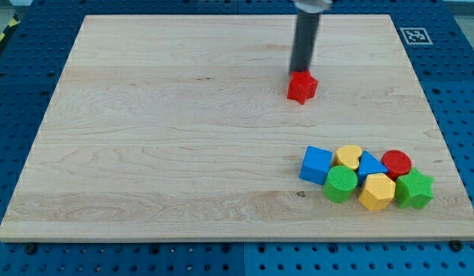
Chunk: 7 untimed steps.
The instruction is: Move the red star to the group of blocks
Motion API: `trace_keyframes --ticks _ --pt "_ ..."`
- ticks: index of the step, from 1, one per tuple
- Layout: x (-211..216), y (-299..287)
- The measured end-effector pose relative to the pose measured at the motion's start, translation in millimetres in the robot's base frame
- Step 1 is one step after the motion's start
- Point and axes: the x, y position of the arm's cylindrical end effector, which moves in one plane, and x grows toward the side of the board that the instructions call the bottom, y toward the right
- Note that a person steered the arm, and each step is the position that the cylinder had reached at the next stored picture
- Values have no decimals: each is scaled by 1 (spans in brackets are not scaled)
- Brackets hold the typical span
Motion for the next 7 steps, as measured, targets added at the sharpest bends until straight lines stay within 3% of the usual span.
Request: trace_keyframes --ticks 2,3,5,7 --pt "12 6" --pt "-6 -12" --pt "4 -44" --pt "38 51"
